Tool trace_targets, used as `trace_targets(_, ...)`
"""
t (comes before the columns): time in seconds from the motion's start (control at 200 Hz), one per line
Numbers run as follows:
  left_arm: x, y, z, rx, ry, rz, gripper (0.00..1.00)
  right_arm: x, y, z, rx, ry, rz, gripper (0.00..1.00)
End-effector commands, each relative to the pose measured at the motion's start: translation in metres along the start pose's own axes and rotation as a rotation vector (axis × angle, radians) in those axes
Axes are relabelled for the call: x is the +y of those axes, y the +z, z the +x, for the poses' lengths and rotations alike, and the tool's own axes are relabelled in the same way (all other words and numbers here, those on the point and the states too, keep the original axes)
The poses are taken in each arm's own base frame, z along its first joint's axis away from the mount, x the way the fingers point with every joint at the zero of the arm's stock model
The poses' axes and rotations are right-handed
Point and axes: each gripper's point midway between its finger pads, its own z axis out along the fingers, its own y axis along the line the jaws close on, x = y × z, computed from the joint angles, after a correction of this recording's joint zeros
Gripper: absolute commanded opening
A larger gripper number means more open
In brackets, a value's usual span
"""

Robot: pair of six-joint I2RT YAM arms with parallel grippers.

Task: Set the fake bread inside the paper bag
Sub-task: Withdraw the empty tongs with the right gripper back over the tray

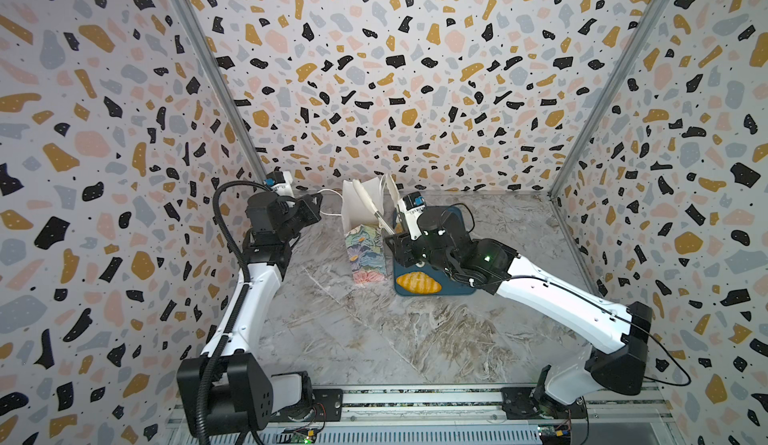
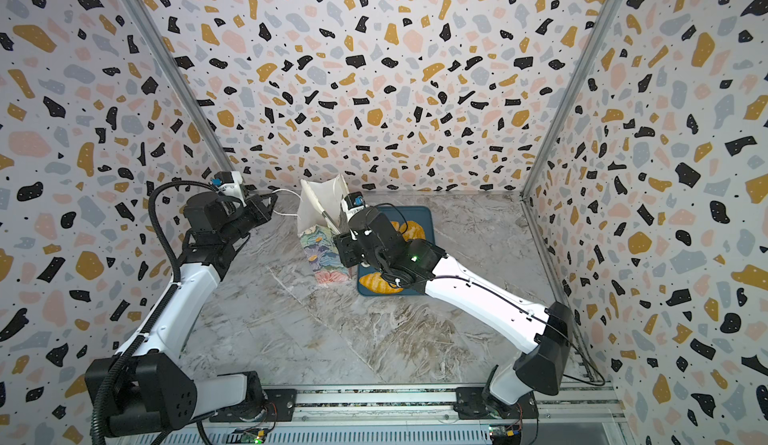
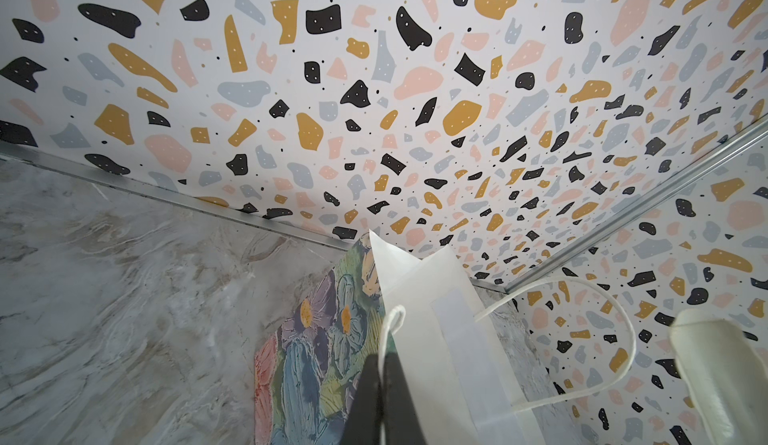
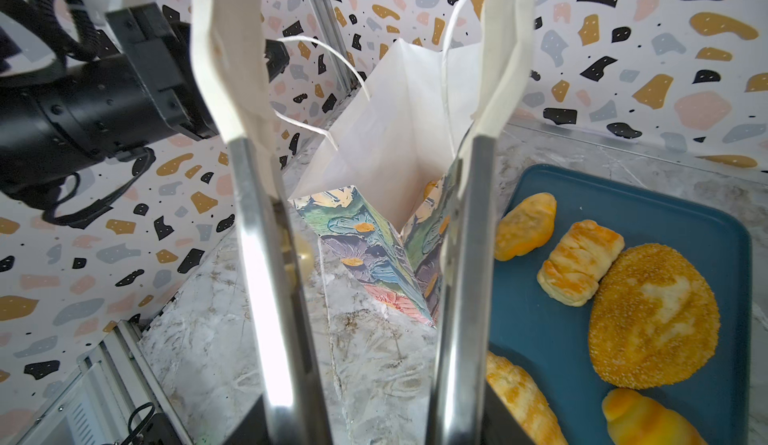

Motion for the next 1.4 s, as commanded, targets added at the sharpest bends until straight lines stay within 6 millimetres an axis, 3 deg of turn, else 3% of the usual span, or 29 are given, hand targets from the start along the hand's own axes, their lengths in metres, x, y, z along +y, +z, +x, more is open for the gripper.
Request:
trace_targets(0.0, -0.011, -0.006, -0.010, -0.048, 0.034, 0.035, 0.00, 0.000, -0.019, -0.018, -0.076, 0.002, -0.003, 0.52)
trace_targets(0.481, -0.009, -0.006, -0.009, -0.053, 0.045, 0.024, 0.00, -0.031, -0.046, 0.003, -0.083, 0.028, 0.075, 0.52)
trace_targets(1.106, -0.007, -0.005, -0.009, -0.044, 0.034, 0.015, 0.00, -0.079, -0.067, 0.063, -0.010, 0.061, 0.143, 0.52)
trace_targets(1.397, -0.007, -0.005, -0.008, -0.041, 0.032, 0.016, 0.00, -0.089, -0.070, 0.089, 0.024, 0.058, 0.146, 0.52)
